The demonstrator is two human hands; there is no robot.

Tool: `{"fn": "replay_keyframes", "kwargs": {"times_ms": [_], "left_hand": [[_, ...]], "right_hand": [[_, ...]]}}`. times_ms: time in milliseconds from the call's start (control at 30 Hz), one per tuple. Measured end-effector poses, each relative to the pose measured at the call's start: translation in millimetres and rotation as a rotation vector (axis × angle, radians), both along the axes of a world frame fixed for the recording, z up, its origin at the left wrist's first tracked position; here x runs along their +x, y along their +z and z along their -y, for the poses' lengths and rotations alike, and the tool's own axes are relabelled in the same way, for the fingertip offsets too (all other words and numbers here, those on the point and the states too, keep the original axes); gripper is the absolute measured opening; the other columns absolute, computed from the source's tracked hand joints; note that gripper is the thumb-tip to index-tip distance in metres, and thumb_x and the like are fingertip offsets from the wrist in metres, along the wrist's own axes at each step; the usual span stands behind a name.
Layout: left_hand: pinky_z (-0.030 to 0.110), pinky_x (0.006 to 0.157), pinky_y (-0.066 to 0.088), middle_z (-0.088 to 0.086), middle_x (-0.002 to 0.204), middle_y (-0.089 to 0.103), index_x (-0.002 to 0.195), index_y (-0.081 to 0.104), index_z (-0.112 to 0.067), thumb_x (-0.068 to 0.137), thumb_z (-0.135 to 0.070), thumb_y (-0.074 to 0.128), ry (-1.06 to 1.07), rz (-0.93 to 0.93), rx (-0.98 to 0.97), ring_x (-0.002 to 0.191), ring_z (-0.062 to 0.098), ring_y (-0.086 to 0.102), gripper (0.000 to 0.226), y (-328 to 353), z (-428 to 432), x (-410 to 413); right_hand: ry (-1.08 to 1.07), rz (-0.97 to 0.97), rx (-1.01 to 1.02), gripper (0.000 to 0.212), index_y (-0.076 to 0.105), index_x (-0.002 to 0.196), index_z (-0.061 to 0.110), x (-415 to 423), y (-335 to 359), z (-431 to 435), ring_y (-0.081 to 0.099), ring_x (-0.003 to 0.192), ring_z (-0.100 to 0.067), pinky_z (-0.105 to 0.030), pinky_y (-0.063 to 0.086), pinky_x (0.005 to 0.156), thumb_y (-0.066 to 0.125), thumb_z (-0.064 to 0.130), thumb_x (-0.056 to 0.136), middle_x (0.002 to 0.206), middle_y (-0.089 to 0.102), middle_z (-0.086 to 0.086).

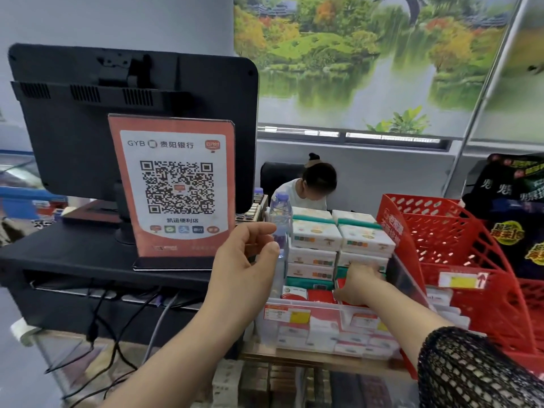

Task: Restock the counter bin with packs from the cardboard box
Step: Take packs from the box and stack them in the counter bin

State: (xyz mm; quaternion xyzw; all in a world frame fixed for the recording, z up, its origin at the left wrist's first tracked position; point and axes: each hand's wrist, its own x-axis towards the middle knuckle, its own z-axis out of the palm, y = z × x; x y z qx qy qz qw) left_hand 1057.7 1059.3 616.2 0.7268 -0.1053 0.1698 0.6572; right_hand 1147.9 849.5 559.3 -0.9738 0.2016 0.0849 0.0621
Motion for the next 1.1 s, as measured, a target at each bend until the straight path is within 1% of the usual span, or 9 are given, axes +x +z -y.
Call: {"fn": "replay_keyframes", "kwargs": {"times_ms": [167,333,567,633,700,800,900,967,1100], "left_hand": [[0.014,0.072,0.047,-0.011,0.090,0.063,0.099,0.061,-0.032,0.091,-0.012,0.058,-0.005,-0.011,0.015,0.087,0.003,0.060,0.022,-3,0,0],[0.008,0.070,0.047,-0.012,0.091,0.063,0.098,0.060,-0.033,0.092,-0.013,0.057,-0.020,-0.015,0.023,0.087,0.002,0.060,0.021,-2,-2,0],[0.013,0.071,0.049,-0.009,0.097,0.062,0.103,0.059,-0.028,0.092,-0.012,0.056,-0.036,-0.016,0.013,0.092,0.005,0.059,0.019,3,1,1],[0.016,0.075,0.050,-0.008,0.099,0.062,0.104,0.059,-0.027,0.092,-0.012,0.056,-0.041,-0.012,-0.005,0.092,0.005,0.059,0.020,6,0,-1],[0.022,0.082,0.052,-0.008,0.102,0.062,0.107,0.058,-0.027,0.092,-0.012,0.055,-0.051,-0.011,-0.027,0.094,0.004,0.059,0.021,9,-3,-5],[0.030,0.093,0.051,-0.010,0.107,0.061,0.115,0.058,-0.025,0.093,-0.014,0.054,-0.078,-0.030,-0.061,0.100,0.005,0.059,0.025,10,-10,-9],[0.037,0.095,0.051,-0.006,0.110,0.063,0.122,0.056,-0.022,0.093,-0.015,0.054,-0.112,-0.061,-0.091,0.105,0.011,0.061,0.030,5,-16,-12],[0.037,0.093,0.053,-0.005,0.106,0.064,0.124,0.057,-0.021,0.093,-0.015,0.054,-0.123,-0.081,-0.097,0.099,0.010,0.063,0.031,-3,-20,-17],[0.038,0.092,0.054,-0.005,0.102,0.065,0.111,0.061,-0.028,0.093,-0.020,0.055,-0.103,-0.138,-0.097,0.094,0.008,0.063,0.020,-30,-34,-31]], "right_hand": [[0.047,0.019,-0.054,0.053,0.049,0.126,0.019,-1,-1,0,0.058,0.108,-0.022,-0.033,0.053,0.090,0.069,0.038,0.081,0.123,0.056,-0.006],[0.047,0.064,0.018,0.049,0.054,0.123,0.023,-6,2,3,0.060,0.103,-0.021,-0.032,0.054,0.083,0.068,0.043,0.081,0.119,0.061,-0.002],[0.057,0.486,0.277,0.040,0.061,0.106,0.012,-28,45,-23,0.056,0.080,-0.015,-0.026,0.040,0.055,0.049,0.047,0.094,0.093,0.061,0.003],[0.028,0.624,0.618,0.036,0.053,0.117,0.016,-39,62,-42,0.054,0.087,-0.014,-0.025,0.041,0.058,0.045,0.044,0.097,0.103,0.057,0.003],[-0.016,0.722,0.995,0.032,0.050,0.122,0.020,-51,79,-63,0.057,0.095,-0.020,-0.035,0.052,0.076,0.042,0.040,0.098,0.119,0.057,-0.004],[-0.039,0.793,1.386,0.015,0.053,0.101,0.025,-76,96,-92,0.055,0.106,-0.027,-0.045,0.049,0.095,0.040,0.033,0.098,0.130,0.051,-0.013],[-0.003,0.813,1.508,0.016,0.051,0.103,0.026,-98,94,-117,0.054,0.116,-0.030,-0.044,0.048,0.092,0.039,0.034,0.099,0.128,0.053,-0.011],[0.028,0.839,1.489,0.015,0.050,0.097,0.030,-112,84,-130,0.056,0.111,-0.027,-0.043,0.048,0.092,0.037,0.038,0.100,0.111,0.057,-0.005],[0.022,0.901,1.464,0.017,0.052,0.097,0.032,-134,56,-145,0.056,0.109,-0.020,-0.042,0.049,0.094,0.037,0.041,0.100,0.110,0.055,0.001]]}}
